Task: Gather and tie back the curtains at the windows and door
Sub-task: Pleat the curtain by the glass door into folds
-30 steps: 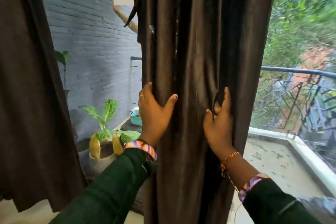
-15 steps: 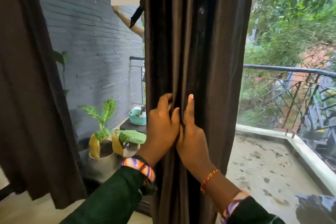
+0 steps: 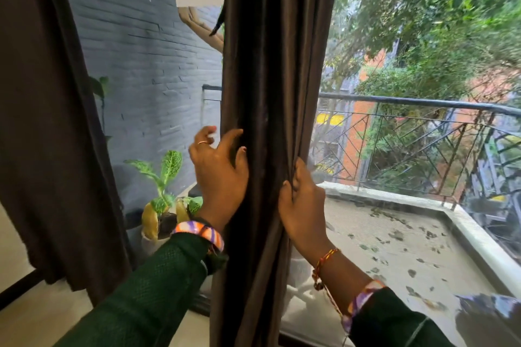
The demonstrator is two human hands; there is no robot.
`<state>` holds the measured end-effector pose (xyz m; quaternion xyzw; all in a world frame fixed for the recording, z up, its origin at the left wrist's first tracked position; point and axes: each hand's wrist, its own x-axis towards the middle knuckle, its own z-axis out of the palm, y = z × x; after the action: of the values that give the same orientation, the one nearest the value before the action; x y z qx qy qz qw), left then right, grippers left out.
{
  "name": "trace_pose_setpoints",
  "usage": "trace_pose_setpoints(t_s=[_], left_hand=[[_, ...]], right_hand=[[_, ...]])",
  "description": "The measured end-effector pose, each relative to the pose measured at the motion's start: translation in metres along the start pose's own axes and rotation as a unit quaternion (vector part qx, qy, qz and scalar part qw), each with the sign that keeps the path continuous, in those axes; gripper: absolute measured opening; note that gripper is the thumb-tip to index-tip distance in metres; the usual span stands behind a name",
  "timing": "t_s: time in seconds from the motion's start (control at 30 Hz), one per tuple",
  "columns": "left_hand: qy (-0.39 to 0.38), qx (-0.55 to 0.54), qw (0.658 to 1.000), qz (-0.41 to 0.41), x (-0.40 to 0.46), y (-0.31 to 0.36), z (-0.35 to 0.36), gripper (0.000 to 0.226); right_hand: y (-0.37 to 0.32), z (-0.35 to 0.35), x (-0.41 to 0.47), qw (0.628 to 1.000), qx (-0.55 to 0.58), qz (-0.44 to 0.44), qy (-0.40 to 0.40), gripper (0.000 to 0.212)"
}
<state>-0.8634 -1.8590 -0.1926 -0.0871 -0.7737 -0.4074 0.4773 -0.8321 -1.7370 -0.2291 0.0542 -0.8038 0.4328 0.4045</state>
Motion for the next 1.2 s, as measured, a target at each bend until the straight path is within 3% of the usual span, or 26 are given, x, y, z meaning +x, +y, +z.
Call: trace_pose_setpoints(t_s=[0.07, 0.17, 0.3, 0.37, 0.43, 0.5, 0.57, 0.63, 0.7, 0.77, 0.8, 0.87, 0.93, 0.97, 1.0, 1.07, 1.2], left_hand=[[-0.034, 0.070, 0.997, 0.013, 0.003, -0.009, -0.002, 0.035], [-0.074, 0.053, 0.996, -0.006, 0.009, -0.019, -0.007, 0.041], [-0.049, 0.035, 0.998, 0.018, 0.007, -0.028, -0.029, 0.044], [-0.063, -0.022, 0.997, 0.035, -0.004, -0.022, -0.039, 0.037], [-0.083, -0.134, 0.987, -0.008, -0.014, -0.007, -0.047, 0.025], [-0.078, -0.179, 0.979, -0.056, -0.016, 0.006, -0.050, 0.013], [-0.056, -0.127, 0.988, -0.068, -0.010, 0.006, -0.052, 0.009], [-0.030, -0.068, 0.995, -0.067, -0.001, -0.003, -0.055, 0.021], [-0.030, -0.029, 0.998, -0.044, 0.005, -0.013, -0.058, 0.023], [-0.029, 0.011, 0.999, -0.012, 0.008, -0.020, -0.061, 0.021], [-0.026, 0.018, 0.999, -0.002, 0.009, -0.021, -0.062, 0.019], [-0.020, 0.018, 1.000, 0.007, 0.009, -0.021, -0.064, 0.016], [-0.023, 0.006, 1.000, 0.015, 0.007, -0.021, -0.063, 0.013], [-0.028, -0.008, 0.999, 0.022, 0.005, -0.020, -0.060, 0.012], [-0.030, -0.019, 0.999, 0.025, 0.002, -0.018, -0.058, 0.012], [-0.029, -0.029, 0.999, 0.033, -0.003, -0.015, -0.052, 0.015], [-0.054, -0.094, 0.994, 0.027, -0.012, -0.004, -0.043, 0.019]], right_hand=[[-0.004, 0.001, -0.003, 1.000, -0.015, -0.005, -0.010, 0.050], [-0.010, 0.004, -0.007, 0.999, -0.032, -0.015, -0.021, 0.053], [-0.019, 0.011, -0.015, 0.997, -0.031, -0.052, -0.048, 0.059], [-0.023, 0.018, -0.022, 0.995, -0.033, -0.068, -0.067, 0.069], [-0.031, 0.027, -0.030, 0.991, -0.041, -0.078, -0.100, 0.076], [-0.039, 0.036, -0.038, 0.986, -0.035, -0.100, -0.129, 0.071], [-0.045, 0.041, -0.044, 0.981, -0.004, -0.097, -0.165, 0.067], [-0.052, 0.041, -0.043, 0.979, 0.016, -0.098, -0.179, 0.065], [-0.053, 0.037, -0.039, 0.980, -0.023, -0.154, -0.125, 0.060], [-0.049, 0.030, -0.030, 0.963, -0.134, -0.234, 0.014, 0.062], [-0.047, 0.024, -0.025, 0.953, -0.181, -0.232, 0.075, 0.069], [-0.041, 0.009, -0.009, 0.963, -0.203, -0.126, 0.122, 0.085], [-0.034, -0.005, 0.007, 0.992, -0.116, 0.028, 0.042, 0.090], [-0.029, -0.009, 0.012, 0.996, -0.065, 0.067, -0.011, 0.083], [-0.027, -0.010, 0.014, 0.995, -0.044, 0.071, -0.060, 0.070], [-0.032, -0.007, 0.004, 0.990, -0.107, 0.019, -0.093, 0.055], [-0.057, 0.009, -0.029, 0.978, -0.185, -0.037, -0.087, 0.068]])
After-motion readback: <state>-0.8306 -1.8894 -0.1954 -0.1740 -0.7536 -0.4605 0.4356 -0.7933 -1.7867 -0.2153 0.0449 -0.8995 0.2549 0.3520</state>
